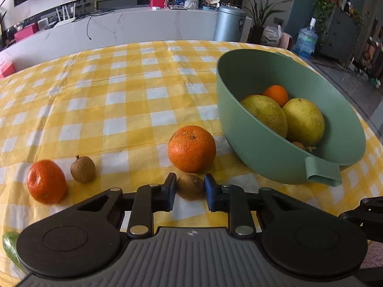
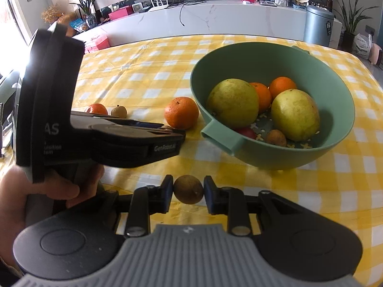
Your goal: Organize fruits
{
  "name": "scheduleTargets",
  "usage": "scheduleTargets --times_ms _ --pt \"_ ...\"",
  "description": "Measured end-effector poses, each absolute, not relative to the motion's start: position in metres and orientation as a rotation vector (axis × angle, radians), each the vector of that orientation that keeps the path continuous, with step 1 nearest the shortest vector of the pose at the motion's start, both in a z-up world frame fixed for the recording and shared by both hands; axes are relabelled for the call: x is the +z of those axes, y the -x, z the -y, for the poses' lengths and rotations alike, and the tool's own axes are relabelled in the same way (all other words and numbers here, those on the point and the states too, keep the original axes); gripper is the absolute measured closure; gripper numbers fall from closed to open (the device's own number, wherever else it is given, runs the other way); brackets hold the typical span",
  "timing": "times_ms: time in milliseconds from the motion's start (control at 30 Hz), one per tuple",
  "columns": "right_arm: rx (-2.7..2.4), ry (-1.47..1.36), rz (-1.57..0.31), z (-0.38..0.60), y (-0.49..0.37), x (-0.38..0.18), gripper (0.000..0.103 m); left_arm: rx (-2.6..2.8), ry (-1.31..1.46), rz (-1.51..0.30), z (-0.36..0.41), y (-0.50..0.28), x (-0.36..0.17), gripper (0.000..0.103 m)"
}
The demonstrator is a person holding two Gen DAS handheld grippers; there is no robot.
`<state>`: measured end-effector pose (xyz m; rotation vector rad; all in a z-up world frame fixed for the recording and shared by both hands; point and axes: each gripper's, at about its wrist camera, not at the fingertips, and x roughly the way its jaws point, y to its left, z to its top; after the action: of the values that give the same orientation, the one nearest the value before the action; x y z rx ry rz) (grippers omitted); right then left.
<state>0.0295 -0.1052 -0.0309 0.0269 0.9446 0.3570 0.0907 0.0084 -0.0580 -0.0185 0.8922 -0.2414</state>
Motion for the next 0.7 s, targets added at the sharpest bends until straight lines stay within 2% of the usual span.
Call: scheduleTargets --times_ms 533,600,633,667,700 --pt "0.357 -0.105 -0.921 0.114 -0.029 -0.026 0.079 -0.186 0.047 -0.782 -0.035 -0.057 -0.028 0.076" --pt "0.336 -0.074 -0.957 0.112 -0.029 -0.029 0.076 -0.178 0.075 -0.784 -0.041 -0.056 -0.027 0.076" --pt "0.319 -0.046 -0.981 0.110 -0.028 -0.029 0.073 -0.177 0.087 -0.786 -0.044 -0.057 -0.026 0.076" --pt "0.301 -0.009 -0.997 0.107 -0.026 -0.029 0.063 -0.178 0.097 -0.784 -0.046 -0.057 -0.026 0.076" --pt "0.296 0.015 -0.992 0.105 -0.024 -0.028 0.062 -0.181 0.106 -0.779 -0.048 -0.056 -0.025 0.076"
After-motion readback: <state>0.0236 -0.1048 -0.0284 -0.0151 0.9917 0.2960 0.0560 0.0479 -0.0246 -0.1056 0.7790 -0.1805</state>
